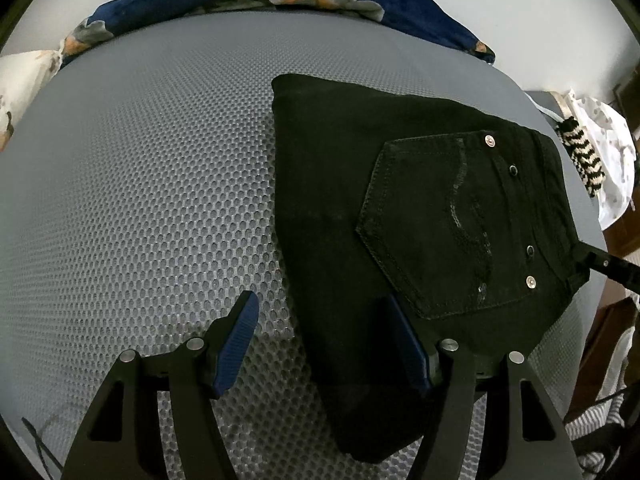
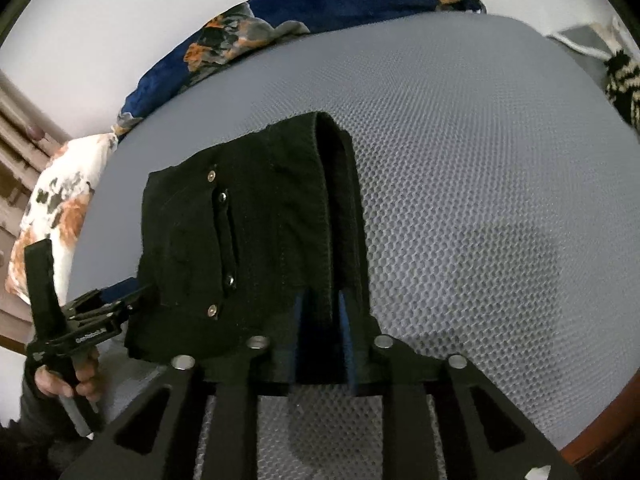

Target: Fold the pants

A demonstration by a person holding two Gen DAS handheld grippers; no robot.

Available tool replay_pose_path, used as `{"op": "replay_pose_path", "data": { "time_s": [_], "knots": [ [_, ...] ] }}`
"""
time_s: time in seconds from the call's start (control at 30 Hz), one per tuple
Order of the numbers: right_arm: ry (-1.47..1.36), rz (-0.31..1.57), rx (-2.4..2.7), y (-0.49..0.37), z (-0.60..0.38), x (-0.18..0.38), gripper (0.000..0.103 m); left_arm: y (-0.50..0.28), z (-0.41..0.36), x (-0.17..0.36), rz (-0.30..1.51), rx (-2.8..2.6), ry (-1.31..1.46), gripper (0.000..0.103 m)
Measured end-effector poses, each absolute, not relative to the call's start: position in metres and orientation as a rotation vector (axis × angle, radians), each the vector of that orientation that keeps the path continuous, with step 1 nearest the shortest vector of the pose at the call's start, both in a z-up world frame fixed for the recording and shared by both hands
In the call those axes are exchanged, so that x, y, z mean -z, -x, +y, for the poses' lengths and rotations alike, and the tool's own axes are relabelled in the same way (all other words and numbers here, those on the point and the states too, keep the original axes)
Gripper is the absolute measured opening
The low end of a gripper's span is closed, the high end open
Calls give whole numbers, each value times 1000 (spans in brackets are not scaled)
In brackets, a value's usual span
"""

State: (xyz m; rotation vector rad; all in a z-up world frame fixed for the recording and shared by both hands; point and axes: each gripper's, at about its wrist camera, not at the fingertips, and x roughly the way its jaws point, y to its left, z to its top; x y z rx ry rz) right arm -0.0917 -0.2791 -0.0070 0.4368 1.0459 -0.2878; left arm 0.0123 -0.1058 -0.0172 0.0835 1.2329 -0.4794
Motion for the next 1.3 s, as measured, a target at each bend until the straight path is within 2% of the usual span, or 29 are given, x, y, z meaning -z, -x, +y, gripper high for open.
{"op": "replay_pose_path", "data": {
  "time_s": [0.1, 0.17, 0.3, 0.57, 0.7, 1.07, 1.3],
  "knots": [
    [-427, 1048, 291, 89, -281, 6, 40, -16, -102, 15, 1234, 483, -80, 67],
    [-426, 1049, 291, 87, -284, 6, 40, -20, -96, 12, 1232, 489, -45, 67],
    [-463, 1050, 266, 83, -295, 10, 54, -33, -81, 9, 1259, 519, 74, 67],
    [-702, 1066, 96, 79, -329, 42, 55, -57, -63, 20, 1373, 622, 313, 67],
    [-770, 1060, 35, 82, -340, 53, 61, -67, -60, 31, 1433, 646, 393, 67],
    [-809, 1044, -118, 61, -347, 63, 61, -75, -75, 34, 1436, 696, 429, 67],
    [-872, 993, -151, 53, -353, 68, 59, -85, -101, 33, 1422, 704, 414, 72]
  ]
}}
